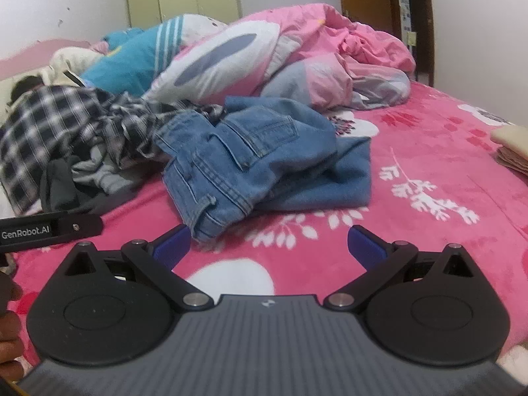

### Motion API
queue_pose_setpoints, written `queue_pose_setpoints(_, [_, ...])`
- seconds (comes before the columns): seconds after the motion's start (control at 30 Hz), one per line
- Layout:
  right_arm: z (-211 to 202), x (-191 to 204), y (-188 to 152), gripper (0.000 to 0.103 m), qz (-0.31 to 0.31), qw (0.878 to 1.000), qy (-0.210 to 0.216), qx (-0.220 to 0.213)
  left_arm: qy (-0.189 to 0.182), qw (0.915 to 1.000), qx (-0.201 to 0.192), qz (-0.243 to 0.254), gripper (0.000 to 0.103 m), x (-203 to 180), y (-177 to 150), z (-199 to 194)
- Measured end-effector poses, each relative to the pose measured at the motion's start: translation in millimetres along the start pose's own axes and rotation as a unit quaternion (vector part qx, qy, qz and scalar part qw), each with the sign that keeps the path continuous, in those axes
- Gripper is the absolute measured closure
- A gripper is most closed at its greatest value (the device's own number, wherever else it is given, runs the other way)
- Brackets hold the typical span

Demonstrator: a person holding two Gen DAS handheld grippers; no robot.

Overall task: Fold clothes
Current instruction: 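Reach both grippers to the blue denim jacket and grasp its edges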

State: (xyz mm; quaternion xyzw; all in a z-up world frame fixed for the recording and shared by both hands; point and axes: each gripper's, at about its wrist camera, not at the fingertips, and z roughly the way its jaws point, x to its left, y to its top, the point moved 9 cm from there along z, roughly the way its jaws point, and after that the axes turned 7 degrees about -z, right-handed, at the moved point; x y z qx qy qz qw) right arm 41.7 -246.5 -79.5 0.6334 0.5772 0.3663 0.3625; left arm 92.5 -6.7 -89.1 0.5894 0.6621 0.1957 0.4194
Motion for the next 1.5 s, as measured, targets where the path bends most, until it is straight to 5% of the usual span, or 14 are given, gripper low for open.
queue_pose_setpoints(0.37, [30.1,0.8,73.4,0.002,-0.071,0.994,0.061,-0.057,-0.072,0.9972,0.017,0.007,0.002,-15.8,9.6,51.6])
queue_pose_setpoints(0.63, [104.1,8.6,126.7,0.005,-0.148,0.982,0.11,-0.047,-0.119,0.9895,0.076,-0.031,0.02,-30.5,11.6,112.9])
queue_pose_setpoints(0.77, [156.5,1.9,143.7,0.009,-0.131,0.984,0.122,-0.015,-0.136,0.9843,0.097,-0.055,0.03,-37.9,10.9,134.4])
queue_pose_setpoints(0.87, [198.8,-9.8,147.0,0.022,-0.088,0.988,0.121,0.032,-0.135,0.9819,0.106,-0.081,0.033,-40.2,13.1,147.1])
queue_pose_setpoints(1.0, [231.3,-30.1,124.0,0.075,0.021,0.982,0.148,0.113,-0.138,0.9793,0.111,-0.098,0.058,-45.2,15.4,145.6])
queue_pose_setpoints(1.13, [205.4,-40.4,106.0,0.087,0.06,0.977,0.176,0.105,-0.144,0.9819,0.098,-0.072,0.083,-53.7,14.9,128.5])
queue_pose_setpoints(1.27, [162.3,-46.7,89.6,0.089,0.064,0.973,0.203,0.091,-0.193,0.9779,0.08,-0.012,0.088,-76.0,5.1,88.7])
queue_pose_setpoints(1.5, [92.7,-74.7,67.7,0.095,0.119,0.965,0.224,0.063,-0.273,0.9559,0.095,0.052,0.097,-109.8,-34.4,32.1])
